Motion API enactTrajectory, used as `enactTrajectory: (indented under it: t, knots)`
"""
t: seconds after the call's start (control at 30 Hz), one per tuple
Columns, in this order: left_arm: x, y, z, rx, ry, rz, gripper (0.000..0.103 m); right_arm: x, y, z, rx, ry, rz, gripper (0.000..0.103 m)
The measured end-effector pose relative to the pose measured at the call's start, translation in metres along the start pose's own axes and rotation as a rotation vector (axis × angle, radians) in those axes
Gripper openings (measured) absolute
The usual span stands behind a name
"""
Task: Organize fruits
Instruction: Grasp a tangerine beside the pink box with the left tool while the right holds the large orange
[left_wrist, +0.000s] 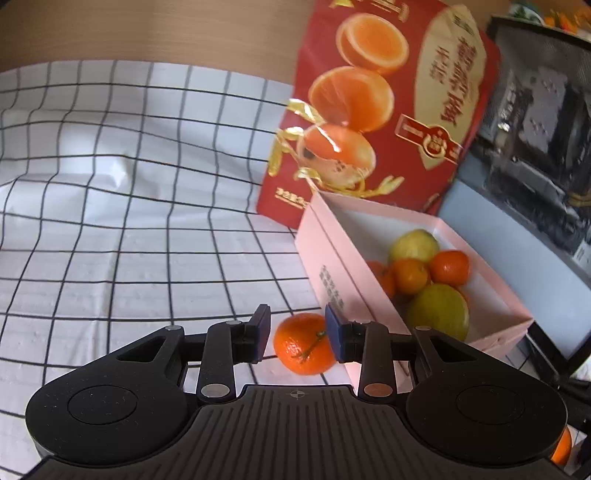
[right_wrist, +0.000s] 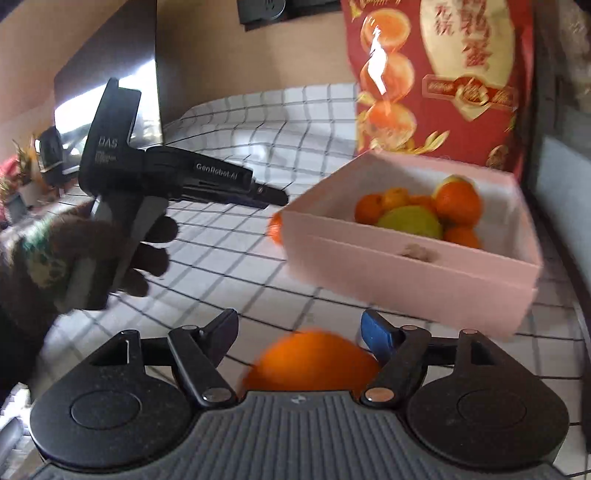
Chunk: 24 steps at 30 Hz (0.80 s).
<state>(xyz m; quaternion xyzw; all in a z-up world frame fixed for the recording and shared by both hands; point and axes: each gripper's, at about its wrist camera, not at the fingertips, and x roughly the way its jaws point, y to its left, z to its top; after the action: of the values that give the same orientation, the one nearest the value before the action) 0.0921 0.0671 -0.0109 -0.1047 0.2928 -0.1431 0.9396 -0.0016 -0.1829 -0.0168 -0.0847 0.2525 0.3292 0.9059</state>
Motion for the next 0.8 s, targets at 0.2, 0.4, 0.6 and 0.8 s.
enactTrajectory:
  t: [0.2,0.4,0.6,0.8]
  knots:
    - [0.003,-0.011,0.001,0.084,0.048,-0.025,0.037,-0.007,-0.001,-0.005,0.009,-0.034,0.030,0.076]
    - [-0.010,-0.003,-0.001,0.067,0.057,0.059,0.055,-0.007,-0.003,-0.004,0.012,-0.062,0.031,0.079]
    - [-0.040,0.022,-0.006,-0.037,-0.020,0.022,0.050,-0.010,-0.007,-0.004,0.042,-0.080,0.032,0.084]
    - [-0.018,0.014,0.001,-0.048,-0.026,-0.069,0.050,-0.004,-0.008,-0.003,0.058,-0.044,0.032,0.084]
